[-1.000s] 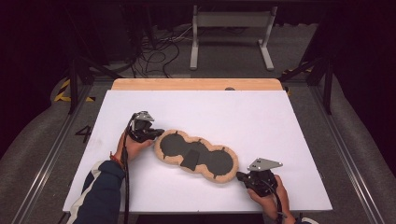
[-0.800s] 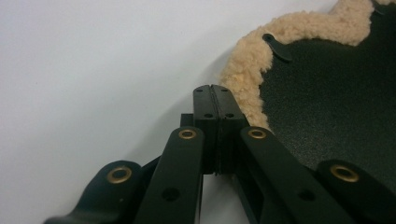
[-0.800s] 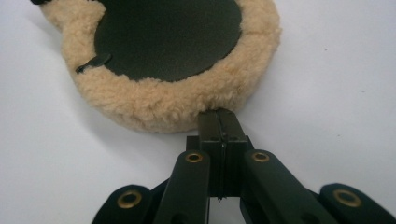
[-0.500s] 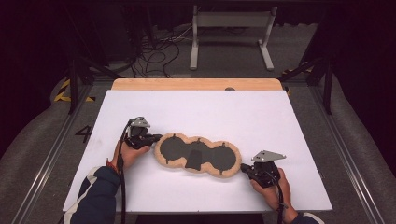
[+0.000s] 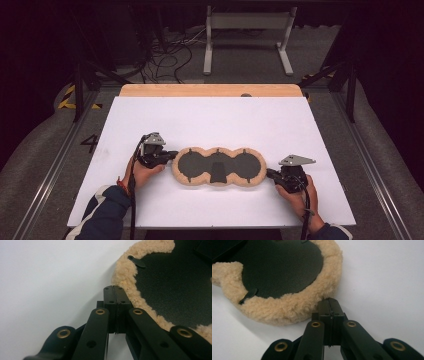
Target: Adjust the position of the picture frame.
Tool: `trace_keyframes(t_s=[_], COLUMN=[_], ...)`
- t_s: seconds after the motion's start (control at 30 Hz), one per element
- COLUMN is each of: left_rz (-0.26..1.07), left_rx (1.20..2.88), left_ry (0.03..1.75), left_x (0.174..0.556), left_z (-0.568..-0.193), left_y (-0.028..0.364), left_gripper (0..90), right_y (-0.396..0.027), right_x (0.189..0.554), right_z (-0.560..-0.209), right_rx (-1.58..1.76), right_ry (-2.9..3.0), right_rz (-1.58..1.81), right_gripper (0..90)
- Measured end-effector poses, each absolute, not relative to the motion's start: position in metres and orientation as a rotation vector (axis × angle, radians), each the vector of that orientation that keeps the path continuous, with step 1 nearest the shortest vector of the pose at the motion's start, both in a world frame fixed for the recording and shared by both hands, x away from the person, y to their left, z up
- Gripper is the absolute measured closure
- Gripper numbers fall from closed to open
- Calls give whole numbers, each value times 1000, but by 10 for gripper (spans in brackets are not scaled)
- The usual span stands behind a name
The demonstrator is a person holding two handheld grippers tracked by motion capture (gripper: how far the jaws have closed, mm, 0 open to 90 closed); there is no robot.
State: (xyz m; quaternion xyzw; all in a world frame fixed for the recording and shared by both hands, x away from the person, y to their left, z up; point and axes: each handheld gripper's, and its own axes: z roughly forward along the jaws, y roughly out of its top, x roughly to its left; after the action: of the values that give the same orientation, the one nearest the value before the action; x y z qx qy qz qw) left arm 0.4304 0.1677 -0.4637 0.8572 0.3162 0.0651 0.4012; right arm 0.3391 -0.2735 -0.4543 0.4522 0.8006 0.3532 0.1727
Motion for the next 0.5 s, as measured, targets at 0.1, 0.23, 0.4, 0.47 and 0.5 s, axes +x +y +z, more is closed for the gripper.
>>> trace_keyframes(t_s=[0.1,0.23,0.4,0.47,0.5], left_rz=[168,160,182,195,203], left_rx=[2159,2159,2166,2161,2168], left_ry=[805,794,793,802,794], left_x=[430,430,431,431,431], left_z=[-464,-465,-465,-465,-464], left_y=[165,159,157,158,159], left_gripper=[900,900,889,864,837], right_y=[-273,-278,-280,-280,-280], right_x=[339,338,337,337,336], right_z=[-454,-454,-454,-454,-454], right_rx=[1277,1295,1294,1288,1288], right_ry=[2268,2259,2252,2257,2259], right_rz=[989,985,982,982,987], right_gripper=[900,900,900,900,900])
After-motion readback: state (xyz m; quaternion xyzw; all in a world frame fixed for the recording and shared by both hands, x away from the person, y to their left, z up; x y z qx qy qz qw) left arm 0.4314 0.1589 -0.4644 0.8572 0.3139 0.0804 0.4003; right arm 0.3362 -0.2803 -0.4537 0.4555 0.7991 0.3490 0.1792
